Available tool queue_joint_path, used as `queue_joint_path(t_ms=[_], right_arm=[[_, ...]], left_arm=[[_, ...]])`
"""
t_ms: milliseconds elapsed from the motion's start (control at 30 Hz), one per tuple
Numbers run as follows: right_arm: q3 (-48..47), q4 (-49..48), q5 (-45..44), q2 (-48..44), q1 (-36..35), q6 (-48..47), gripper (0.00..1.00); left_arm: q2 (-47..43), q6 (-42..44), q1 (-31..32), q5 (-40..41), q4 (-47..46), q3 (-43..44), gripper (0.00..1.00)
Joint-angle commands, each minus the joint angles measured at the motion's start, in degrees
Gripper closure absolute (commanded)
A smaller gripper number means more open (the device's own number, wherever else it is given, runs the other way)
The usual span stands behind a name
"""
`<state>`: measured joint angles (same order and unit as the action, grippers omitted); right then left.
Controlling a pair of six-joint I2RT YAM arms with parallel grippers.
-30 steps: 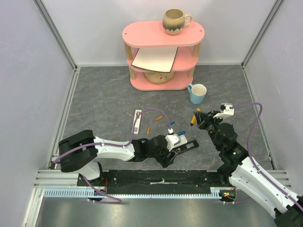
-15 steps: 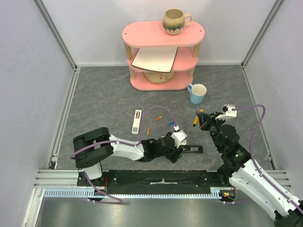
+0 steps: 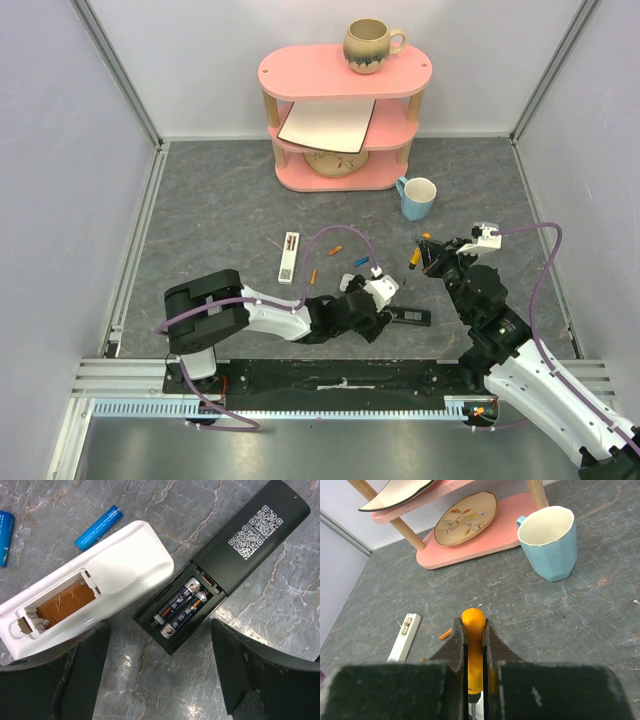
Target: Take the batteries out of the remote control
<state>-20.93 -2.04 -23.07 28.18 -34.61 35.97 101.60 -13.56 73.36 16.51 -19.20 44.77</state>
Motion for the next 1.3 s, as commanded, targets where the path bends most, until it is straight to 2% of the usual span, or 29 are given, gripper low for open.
queue_joint_path(t_ms=[0,167,300,533,733,900,1067,1267], right_arm=[[-0.2,-0.7,-1.2,-0.1,0.1,-0.2,1.00],[-0.2,-0.6,-0.9,-0.5,0.2,0.0,1.00],[-0.3,-0.5,-1.0,-0.9,0.1,-0.2,1.00],[0.7,-0.5,-0.5,-0.2,0.1,0.1,1.00],[1.2,-0.8,0.1,0.9,0.1,0.2,1.00],[1.5,-0.8,1.0,1.3,0.1,-0.5,1.00],[2.5,-1.5,4.2,2.4,0.1,-0.7,1.00],[5.3,-8.8,12.1,8.5,0.0,0.4,1.00]], left_arm=[[3.2,3.4,-0.2,0.9,5.4,1.5,0.12],[4.1,5.6,-0.2,-5.6,3.3,2.0,0.14],[2.9,5.2,-0.1,-11.3,2.2,-0.6,0.24],[0.8,0.4,0.2,-13.7,0.9,-5.9,0.37],[3.5,-3.4,3.3,-7.1,3.1,-4.8,0.40],[5.2,-6.1,4.5,-0.6,6.0,-2.9,0.55],[1.6,-9.3,4.4,3.3,6.8,-6.0,0.57],[-4.7,-11.4,3.5,5.0,8.7,-9.6,0.57]])
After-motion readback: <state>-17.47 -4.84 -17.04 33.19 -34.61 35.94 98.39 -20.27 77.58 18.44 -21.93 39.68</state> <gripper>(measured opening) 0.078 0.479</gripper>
